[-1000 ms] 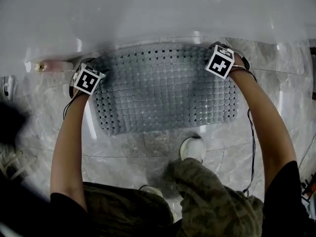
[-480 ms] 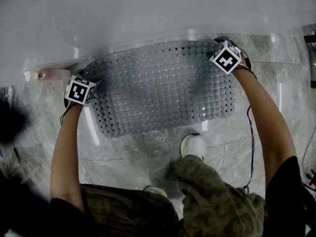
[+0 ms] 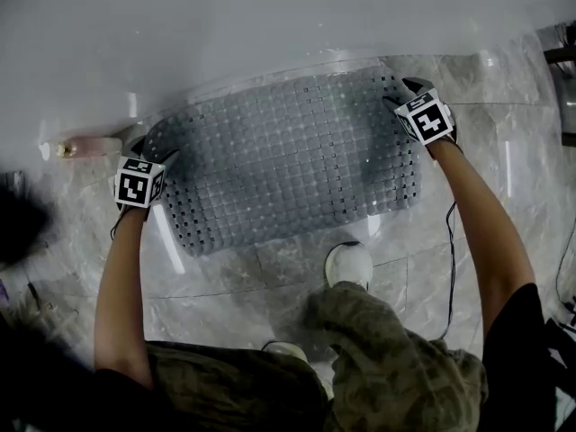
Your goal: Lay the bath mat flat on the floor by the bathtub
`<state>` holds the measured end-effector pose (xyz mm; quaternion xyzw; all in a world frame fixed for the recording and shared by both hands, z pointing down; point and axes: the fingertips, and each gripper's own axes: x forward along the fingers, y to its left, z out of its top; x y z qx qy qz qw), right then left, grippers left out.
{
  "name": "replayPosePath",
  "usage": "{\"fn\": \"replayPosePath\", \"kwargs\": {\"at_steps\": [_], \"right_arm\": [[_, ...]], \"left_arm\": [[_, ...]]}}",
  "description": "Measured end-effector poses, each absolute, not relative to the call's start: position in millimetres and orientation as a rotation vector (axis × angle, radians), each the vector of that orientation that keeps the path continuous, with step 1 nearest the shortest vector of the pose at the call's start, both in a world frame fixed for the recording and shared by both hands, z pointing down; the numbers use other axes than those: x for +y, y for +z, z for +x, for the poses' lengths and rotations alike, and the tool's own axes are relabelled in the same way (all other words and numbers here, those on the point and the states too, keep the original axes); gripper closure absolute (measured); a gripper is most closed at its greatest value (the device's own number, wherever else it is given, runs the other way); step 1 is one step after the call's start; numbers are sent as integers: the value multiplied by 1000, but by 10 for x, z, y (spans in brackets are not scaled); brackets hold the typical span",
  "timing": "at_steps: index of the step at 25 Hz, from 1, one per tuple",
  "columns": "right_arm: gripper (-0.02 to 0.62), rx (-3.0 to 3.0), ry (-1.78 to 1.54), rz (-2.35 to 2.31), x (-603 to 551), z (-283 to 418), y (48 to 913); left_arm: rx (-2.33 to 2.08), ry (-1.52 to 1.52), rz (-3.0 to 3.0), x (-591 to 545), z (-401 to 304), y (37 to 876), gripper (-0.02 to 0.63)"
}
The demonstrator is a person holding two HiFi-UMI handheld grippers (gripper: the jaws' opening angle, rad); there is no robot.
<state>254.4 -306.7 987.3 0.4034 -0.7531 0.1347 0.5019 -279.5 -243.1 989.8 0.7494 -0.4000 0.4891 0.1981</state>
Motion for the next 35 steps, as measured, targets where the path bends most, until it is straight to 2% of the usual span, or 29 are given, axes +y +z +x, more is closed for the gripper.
{"fn": "replayPosePath", "kwargs": {"at_steps": [6,11,14,23,31,35], "right_arm": [[334,-1909,392,928,-2803,2353,10028],[334,-1936,403,929,-2748,2238,10128],[334,-1940,396,922,-2767,2214,10114],[334,-2035,502,951,-2769,2072,10137],[334,-2033,495,979,-2799,2053,10122],[334,-2110,492,989,-2703,1931,9806]], "left_arm": [[-1216,1329,2174,-2446,-2779,9823,249],[-1486,1244,2221,-2667,-2943,9512,249],[-1408,1165,2177,-2616,-2920,9621,249],[-1057,1235,2146,-1994,-2567,10222,249],[-1067,1132,2139,-2005,-2575,10204,249],[-952,1131,2214,-1995,-2535,9853,242]]}}
